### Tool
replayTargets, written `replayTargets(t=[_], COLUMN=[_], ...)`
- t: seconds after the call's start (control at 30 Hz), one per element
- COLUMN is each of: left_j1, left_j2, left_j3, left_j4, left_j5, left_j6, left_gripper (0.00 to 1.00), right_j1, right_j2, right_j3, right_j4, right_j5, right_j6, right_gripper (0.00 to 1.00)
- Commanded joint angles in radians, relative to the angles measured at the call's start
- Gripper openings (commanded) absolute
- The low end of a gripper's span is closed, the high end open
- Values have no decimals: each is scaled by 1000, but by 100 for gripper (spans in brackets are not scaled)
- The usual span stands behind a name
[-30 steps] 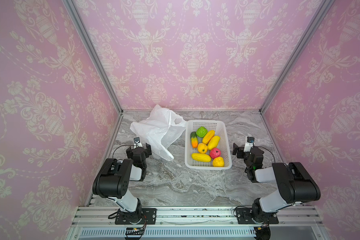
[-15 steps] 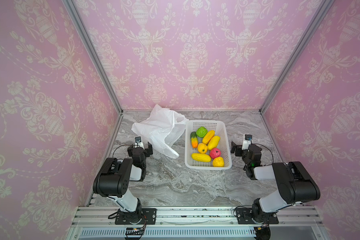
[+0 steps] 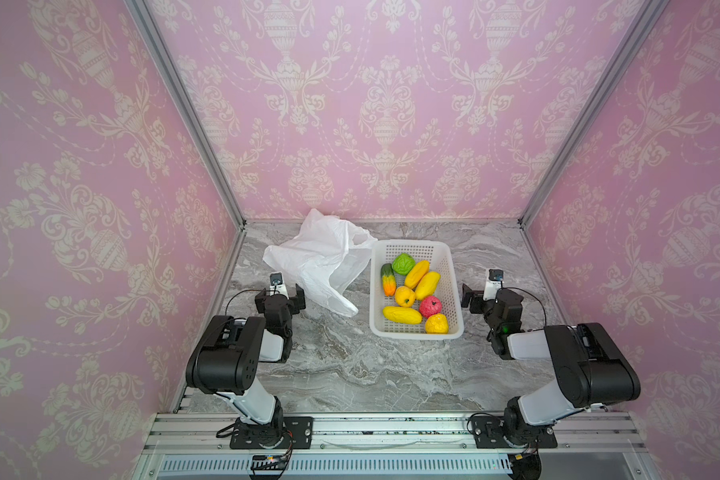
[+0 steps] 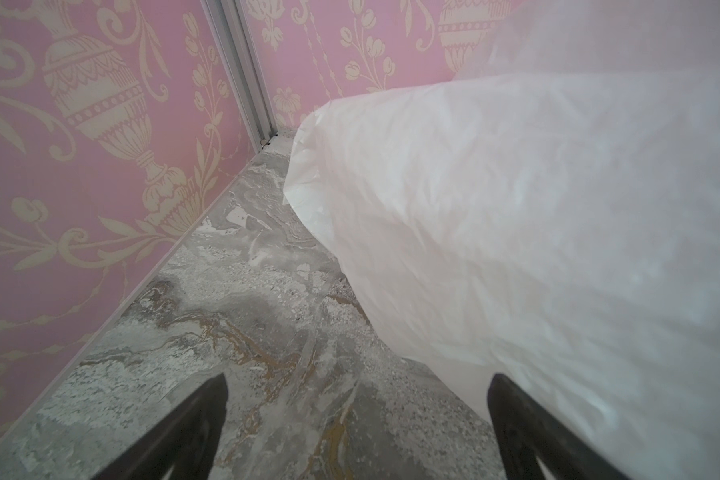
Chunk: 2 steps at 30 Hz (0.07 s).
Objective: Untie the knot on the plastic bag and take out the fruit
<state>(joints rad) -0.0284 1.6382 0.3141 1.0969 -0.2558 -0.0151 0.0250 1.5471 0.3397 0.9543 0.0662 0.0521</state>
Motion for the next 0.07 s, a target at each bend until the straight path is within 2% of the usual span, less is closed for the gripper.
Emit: replayTargets(t=[0.0,0.03], left_j1=[1,1], left_j2=[8,8], left_j3=[8,7], left_j4=[4,5], left_j5=[12,13], left_j6=[23,23], left_gripper=[99,99], right_j1=[4,3], right_j2=[-1,0], right_j3=[21,21], right_j4=[-2,-2], right_j5=[-12,-24], right_j6=[-14,-16], right_gripper=[100,100])
